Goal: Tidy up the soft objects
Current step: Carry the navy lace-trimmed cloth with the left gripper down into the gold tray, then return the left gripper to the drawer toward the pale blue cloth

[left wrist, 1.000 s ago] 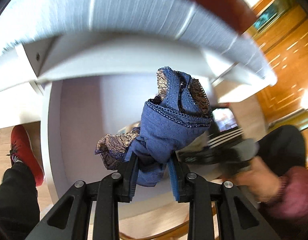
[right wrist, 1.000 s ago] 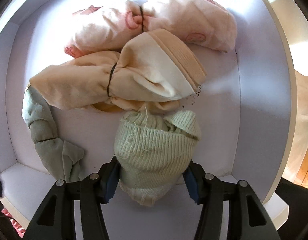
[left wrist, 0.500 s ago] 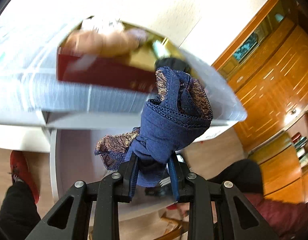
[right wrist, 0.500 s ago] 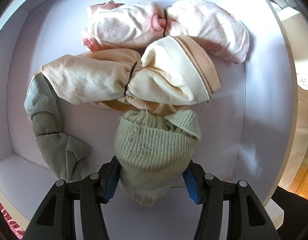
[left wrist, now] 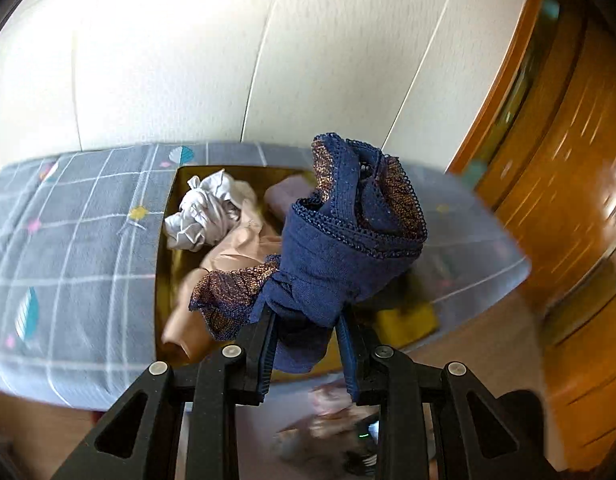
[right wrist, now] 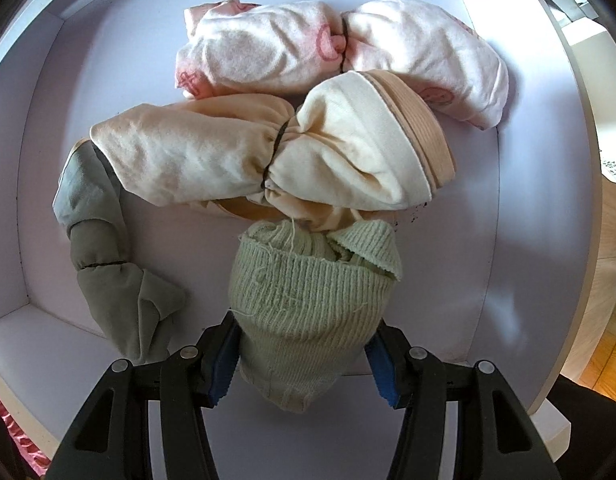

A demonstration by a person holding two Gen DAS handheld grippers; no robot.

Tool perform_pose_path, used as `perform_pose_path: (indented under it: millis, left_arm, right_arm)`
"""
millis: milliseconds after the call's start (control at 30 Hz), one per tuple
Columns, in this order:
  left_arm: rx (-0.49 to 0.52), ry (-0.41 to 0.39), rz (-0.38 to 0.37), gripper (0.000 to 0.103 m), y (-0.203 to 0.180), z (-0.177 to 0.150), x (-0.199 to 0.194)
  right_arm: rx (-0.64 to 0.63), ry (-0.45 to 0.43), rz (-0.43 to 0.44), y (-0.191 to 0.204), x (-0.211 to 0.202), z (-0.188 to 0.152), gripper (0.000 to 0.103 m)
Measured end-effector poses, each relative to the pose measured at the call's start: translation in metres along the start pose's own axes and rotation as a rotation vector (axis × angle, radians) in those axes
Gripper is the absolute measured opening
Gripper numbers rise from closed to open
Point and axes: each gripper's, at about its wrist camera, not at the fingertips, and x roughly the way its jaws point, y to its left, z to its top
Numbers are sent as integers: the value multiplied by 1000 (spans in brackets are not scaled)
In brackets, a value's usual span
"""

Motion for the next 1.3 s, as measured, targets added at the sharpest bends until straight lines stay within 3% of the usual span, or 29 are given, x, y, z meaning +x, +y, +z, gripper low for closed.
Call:
perform_pose_path:
  millis: [233,400,600,800,1067,1200,1300]
  left_arm:
    - [219,253,172,29,-11,-1,73]
    - [235,334,218,33,-6,-13,103]
    - [163,320,219,45,6,-5,101]
    - [63,185,166,63,13,-12,61]
    - [-40,10,43,63,4,-52,-13]
    - [-71,-6,-58,63,-5,-84,-31]
    - [-90,30,-120,64,-13,-110,-25]
  right_arm:
    - [-2,2,2,-4,4,3,57]
    - [-5,3,3,-8,7,5,57]
    - [-5,4,3,-8,8,5,57]
    - [-6,5,4,-9,9,5,57]
    - [-6,6,4,-10,9,6,57]
    - [-4,11,6,-13,11,8,58]
    - [-2,12,7,-14,12,9,58]
